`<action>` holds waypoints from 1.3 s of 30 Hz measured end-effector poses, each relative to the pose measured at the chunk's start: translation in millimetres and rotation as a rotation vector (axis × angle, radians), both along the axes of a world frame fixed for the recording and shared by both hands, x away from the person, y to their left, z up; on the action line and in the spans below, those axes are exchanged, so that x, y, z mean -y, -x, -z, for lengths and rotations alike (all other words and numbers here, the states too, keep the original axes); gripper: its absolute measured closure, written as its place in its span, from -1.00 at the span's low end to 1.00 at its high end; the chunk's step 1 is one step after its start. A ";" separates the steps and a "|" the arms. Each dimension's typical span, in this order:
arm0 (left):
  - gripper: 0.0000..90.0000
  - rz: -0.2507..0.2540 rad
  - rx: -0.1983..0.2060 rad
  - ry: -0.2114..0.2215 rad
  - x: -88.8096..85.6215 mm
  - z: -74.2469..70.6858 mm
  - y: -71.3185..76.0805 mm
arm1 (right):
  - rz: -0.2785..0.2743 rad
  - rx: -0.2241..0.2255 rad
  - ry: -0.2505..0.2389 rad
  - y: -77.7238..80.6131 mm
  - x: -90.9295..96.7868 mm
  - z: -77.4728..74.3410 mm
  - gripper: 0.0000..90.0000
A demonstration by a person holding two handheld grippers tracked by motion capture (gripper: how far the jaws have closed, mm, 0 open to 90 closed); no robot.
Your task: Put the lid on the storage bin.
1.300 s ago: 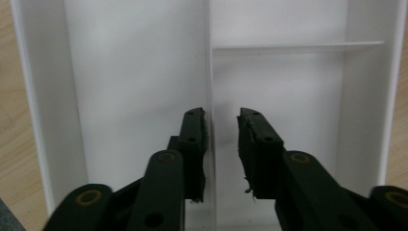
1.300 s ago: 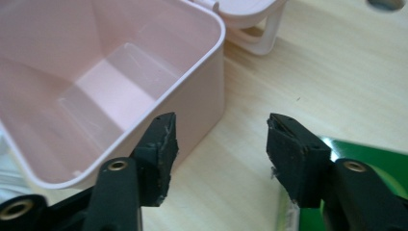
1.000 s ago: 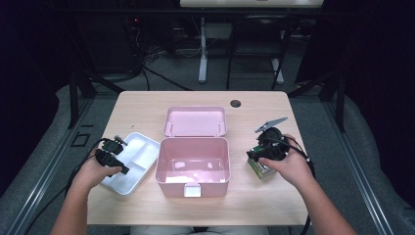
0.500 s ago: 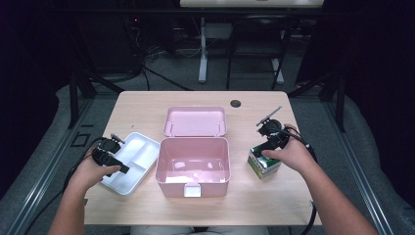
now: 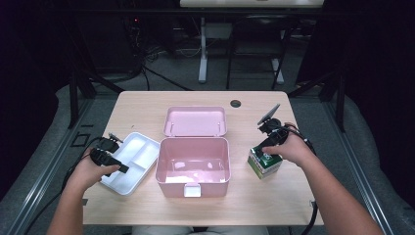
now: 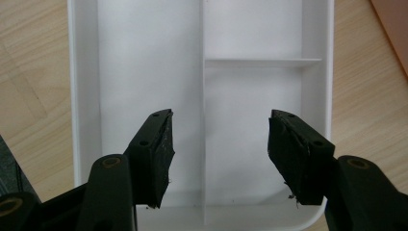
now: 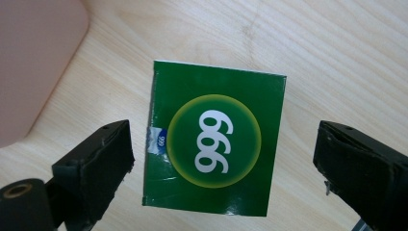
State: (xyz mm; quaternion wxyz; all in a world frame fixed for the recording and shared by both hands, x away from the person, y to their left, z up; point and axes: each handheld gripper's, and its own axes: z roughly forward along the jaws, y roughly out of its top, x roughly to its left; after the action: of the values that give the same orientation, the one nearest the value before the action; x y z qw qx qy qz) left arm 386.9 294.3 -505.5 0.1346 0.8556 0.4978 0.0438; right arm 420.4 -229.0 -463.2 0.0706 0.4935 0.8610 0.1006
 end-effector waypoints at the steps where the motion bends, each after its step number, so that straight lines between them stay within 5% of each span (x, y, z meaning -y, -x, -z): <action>1: -0.07 0.000 0.000 -0.001 -0.2 0.4 -0.2 | 0.007 -0.008 0.004 -0.5 -0.2 0.7 -0.86; 18: -0.09 -0.006 -0.002 0.017 -4.7 -0.7 -0.7 | 0.010 -0.076 0.017 -5.3 -6.1 28.8 -0.78; 39: -0.09 0.001 -0.001 0.024 -3.0 -1.1 -0.9 | 0.064 -0.126 0.004 -8.9 -3.1 36.2 -0.70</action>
State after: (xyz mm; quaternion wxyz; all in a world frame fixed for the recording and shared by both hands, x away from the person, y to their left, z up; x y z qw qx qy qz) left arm 387.8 297.3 -504.4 0.1444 0.8544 0.4978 0.0373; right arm 429.3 -225.9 -499.3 0.0202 0.5261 0.8477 0.0652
